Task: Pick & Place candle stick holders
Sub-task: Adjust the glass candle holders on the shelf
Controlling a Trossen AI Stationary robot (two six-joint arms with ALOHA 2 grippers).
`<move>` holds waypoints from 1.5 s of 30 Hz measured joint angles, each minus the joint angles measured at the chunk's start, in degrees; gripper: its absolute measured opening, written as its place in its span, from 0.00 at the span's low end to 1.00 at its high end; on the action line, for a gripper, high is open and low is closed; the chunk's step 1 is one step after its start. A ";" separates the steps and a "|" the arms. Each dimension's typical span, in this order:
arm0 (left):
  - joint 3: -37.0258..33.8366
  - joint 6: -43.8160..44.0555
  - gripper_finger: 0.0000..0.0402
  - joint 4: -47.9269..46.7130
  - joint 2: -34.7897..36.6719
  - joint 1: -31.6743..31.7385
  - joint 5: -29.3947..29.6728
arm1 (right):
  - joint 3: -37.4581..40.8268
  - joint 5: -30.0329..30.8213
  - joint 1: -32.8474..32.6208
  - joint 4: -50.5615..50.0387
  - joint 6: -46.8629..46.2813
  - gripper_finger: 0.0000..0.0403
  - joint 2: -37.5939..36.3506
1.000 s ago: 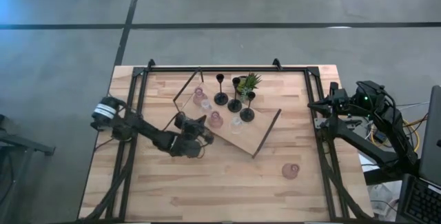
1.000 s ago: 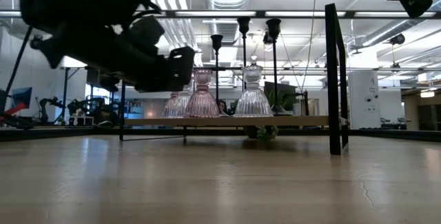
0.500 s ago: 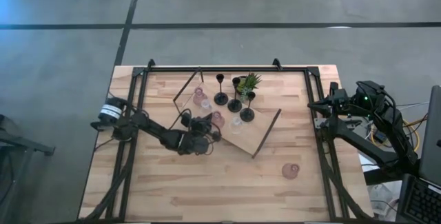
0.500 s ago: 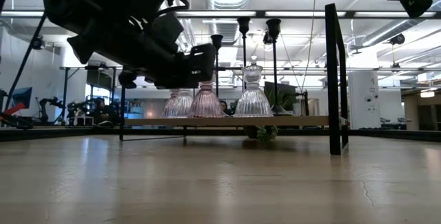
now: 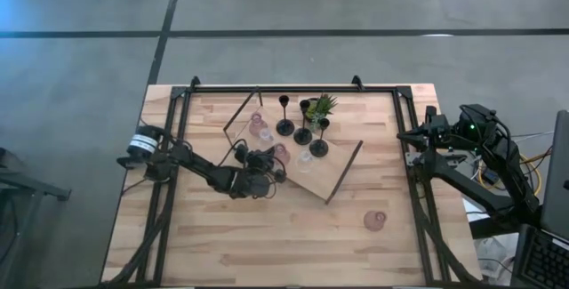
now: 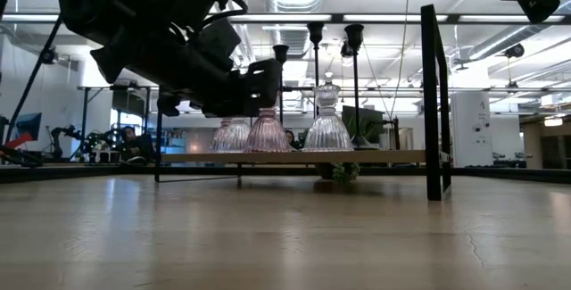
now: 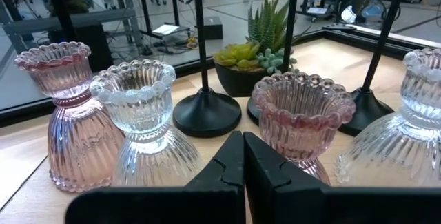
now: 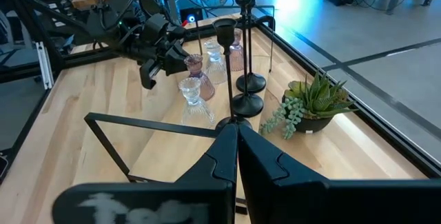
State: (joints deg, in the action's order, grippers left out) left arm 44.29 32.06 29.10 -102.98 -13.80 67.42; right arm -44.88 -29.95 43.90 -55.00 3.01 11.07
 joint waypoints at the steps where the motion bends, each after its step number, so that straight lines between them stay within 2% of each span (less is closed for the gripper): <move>1: 0.00 -0.13 0.00 0.01 0.00 0.01 0.00 | 0.00 0.00 0.00 0.00 0.00 0.02 -0.02; 21: -0.02 -0.58 0.00 0.02 0.04 0.11 -2.36 | 0.01 0.01 -0.01 0.00 0.00 0.02 -0.01; 27: -0.05 -0.59 0.00 0.00 0.29 -0.41 4.05 | 0.01 0.00 -0.01 0.00 0.00 0.02 0.00; 34: -0.19 -0.39 0.00 -2.43 1.69 -2.27 7.55 | 0.00 0.00 0.00 0.00 0.00 0.02 0.00; 45: -2.78 12.71 0.00 -12.16 2.95 -3.13 9.84 | 0.01 0.02 -0.01 0.02 0.00 0.02 -0.02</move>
State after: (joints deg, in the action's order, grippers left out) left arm 41.51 44.76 16.95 -100.03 -16.93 77.26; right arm -44.88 -29.93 43.88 -54.99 3.01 11.05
